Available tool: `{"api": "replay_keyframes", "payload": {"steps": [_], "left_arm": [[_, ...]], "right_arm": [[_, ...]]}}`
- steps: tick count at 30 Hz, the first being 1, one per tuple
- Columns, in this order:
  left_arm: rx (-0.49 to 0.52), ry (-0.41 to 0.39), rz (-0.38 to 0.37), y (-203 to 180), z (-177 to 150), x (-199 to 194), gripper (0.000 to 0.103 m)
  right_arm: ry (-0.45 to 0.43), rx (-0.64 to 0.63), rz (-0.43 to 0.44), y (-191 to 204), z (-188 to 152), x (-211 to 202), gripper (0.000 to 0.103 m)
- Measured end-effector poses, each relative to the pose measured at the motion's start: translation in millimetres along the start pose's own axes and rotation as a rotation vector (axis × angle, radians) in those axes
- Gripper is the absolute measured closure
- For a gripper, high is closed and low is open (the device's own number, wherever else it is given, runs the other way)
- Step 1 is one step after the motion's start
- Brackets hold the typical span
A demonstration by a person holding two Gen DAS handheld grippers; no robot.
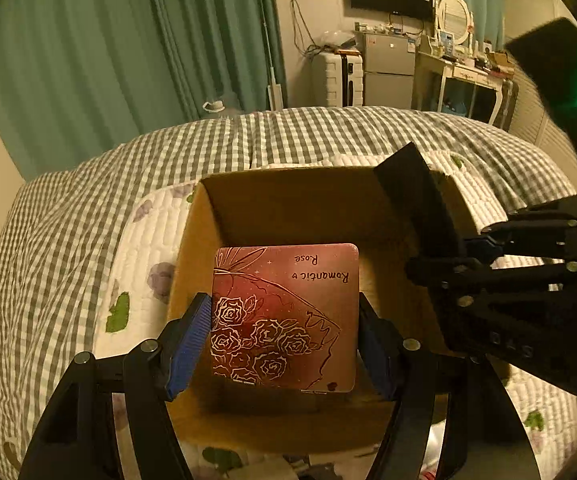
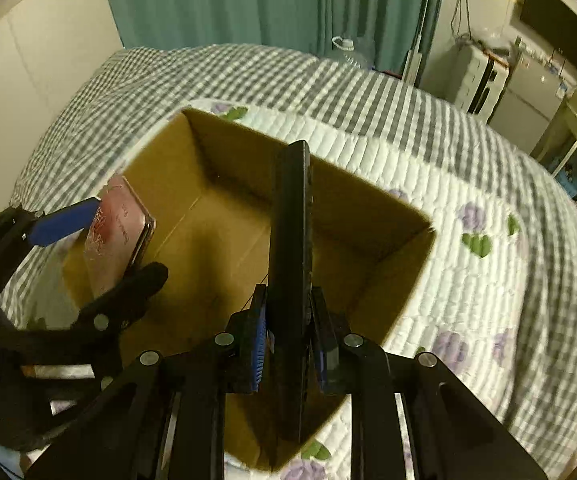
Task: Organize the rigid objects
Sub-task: 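Release the card box into the cardboard box with left while right drops the remote in, then grasp the white bottle with red cap with the right tool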
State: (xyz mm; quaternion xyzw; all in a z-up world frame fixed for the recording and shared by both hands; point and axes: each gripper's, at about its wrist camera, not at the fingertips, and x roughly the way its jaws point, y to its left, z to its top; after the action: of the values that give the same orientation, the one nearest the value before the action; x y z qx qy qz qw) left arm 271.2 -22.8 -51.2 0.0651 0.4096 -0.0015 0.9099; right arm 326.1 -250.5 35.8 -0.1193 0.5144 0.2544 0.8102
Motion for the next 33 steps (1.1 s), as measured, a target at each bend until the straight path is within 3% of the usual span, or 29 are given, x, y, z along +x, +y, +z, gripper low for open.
{"api": "replay_keyframes", "payload": {"steps": [4,7,8,10,14,17,22,28,33], "left_arm": [[-0.003,-0.005,-0.013,-2.7,-2.7,3.7,0.031],[-0.007,-0.021,0.001,-2.4,-5.3,-4.4,0.023],[-0.009,-0.037,0.012,-1.9,-5.8,-10.4,0.021],[-0.01,-0.055,0.02,0.0,-5.3,-25.8,0.019],[-0.035,-0.083,0.016,6.5,-9.4,-60.1,0.018],[-0.034,-0.104,0.022,8.3,-18.8,-88.9,0.016],[-0.012,-0.088,0.05,6.1,-50.7,-114.6,0.016],[-0.022,-0.046,0.043,5.7,-95.8,-117.7,0.016],[-0.066,0.008,0.052,15.4,-129.1,-100.7,0.016]], "right_arm": [[-0.011,0.02,0.009,-6.0,-0.9,8.3,0.084],[-0.057,0.034,0.001,-15.1,-2.9,-5.6,0.081],[-0.072,0.035,-0.013,-16.5,-2.0,-12.9,0.078],[-0.105,0.048,-0.03,-21.4,-3.6,-32.3,0.05],[-0.16,0.048,-0.089,-22.4,-13.3,-76.4,0.048],[-0.191,0.055,-0.123,-14.4,-30.1,-110.9,0.033],[-0.214,0.078,-0.129,2.4,-68.9,-147.3,0.025],[-0.172,0.102,-0.124,39.3,-120.1,-135.0,0.02],[-0.127,0.134,-0.162,71.7,-168.5,-90.7,0.019]]}}
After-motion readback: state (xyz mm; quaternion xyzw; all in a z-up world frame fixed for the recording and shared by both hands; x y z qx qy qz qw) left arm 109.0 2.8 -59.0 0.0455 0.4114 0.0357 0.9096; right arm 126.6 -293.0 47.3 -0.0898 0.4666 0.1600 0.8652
